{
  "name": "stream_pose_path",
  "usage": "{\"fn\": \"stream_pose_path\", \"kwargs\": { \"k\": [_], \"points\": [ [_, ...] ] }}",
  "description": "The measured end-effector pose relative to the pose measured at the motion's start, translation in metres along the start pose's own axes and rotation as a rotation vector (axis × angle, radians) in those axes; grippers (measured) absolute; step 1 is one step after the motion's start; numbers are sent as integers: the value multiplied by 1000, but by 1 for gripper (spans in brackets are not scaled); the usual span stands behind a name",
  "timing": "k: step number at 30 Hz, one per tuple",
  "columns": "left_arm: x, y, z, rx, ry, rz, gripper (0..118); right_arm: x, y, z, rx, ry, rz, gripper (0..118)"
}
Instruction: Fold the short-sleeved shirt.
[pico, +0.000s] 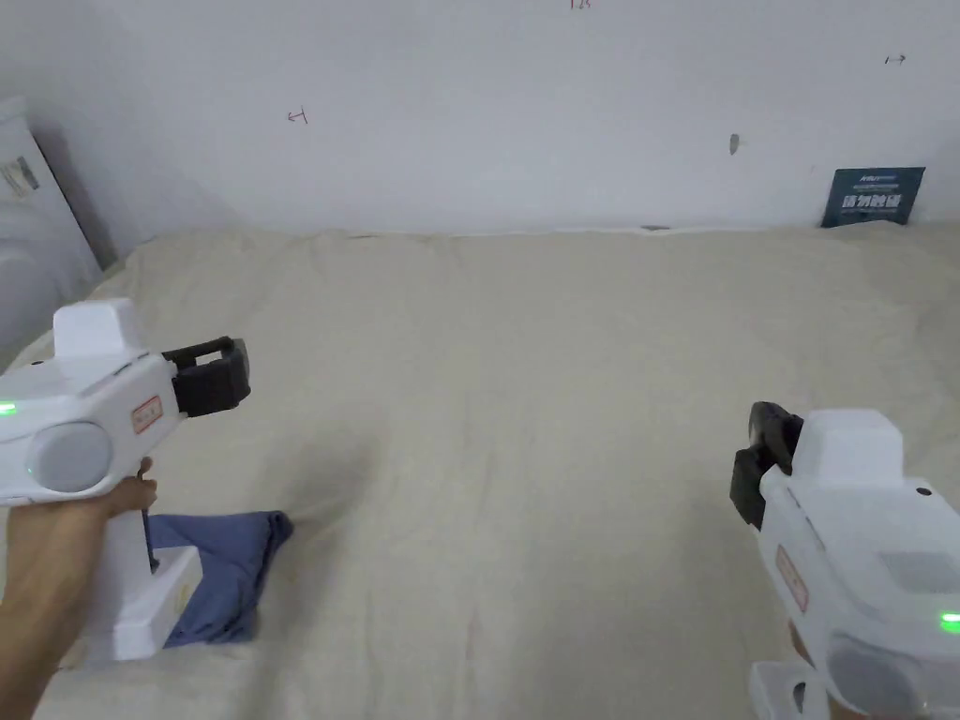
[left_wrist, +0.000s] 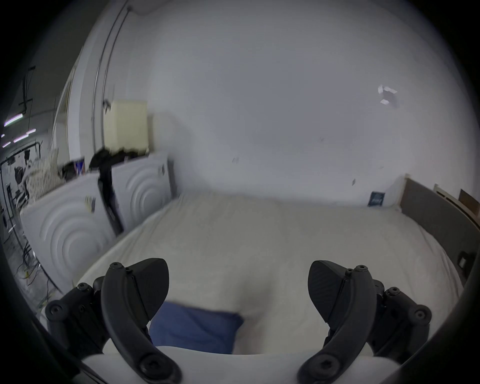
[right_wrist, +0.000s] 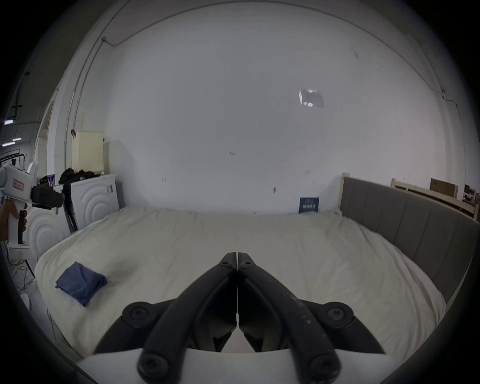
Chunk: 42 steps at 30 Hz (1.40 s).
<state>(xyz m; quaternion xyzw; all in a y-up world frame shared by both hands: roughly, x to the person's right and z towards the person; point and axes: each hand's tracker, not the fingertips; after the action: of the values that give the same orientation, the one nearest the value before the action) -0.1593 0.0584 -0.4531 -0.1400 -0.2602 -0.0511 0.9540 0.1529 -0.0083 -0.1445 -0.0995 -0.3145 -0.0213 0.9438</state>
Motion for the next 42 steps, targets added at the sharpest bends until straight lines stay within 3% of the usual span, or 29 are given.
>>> {"fn": "stream_pose_path", "kwargs": {
  "k": [8, 15, 18, 21, 22, 42],
  "points": [
    [106, 9, 54, 281, -63, -58, 111, 38, 39, 34, 157, -66, 76, 3],
    [168, -22, 66, 368, -105, -49, 108, 68, 46, 55, 215, -107, 88, 3],
    [184, -36, 71, 377, -136, -44, 80, 78, 47, 62, 225, -120, 86, 3],
    [194, -43, 72, 334, -176, -39, 5, 85, 48, 67, 233, -130, 82, 3],
    [195, -47, 72, 341, -162, -38, 0, 88, 49, 68, 236, -132, 80, 3],
    [204, -49, 82, 347, -199, -57, 0, 91, 48, 76, 243, -132, 66, 3]
  ]
}}
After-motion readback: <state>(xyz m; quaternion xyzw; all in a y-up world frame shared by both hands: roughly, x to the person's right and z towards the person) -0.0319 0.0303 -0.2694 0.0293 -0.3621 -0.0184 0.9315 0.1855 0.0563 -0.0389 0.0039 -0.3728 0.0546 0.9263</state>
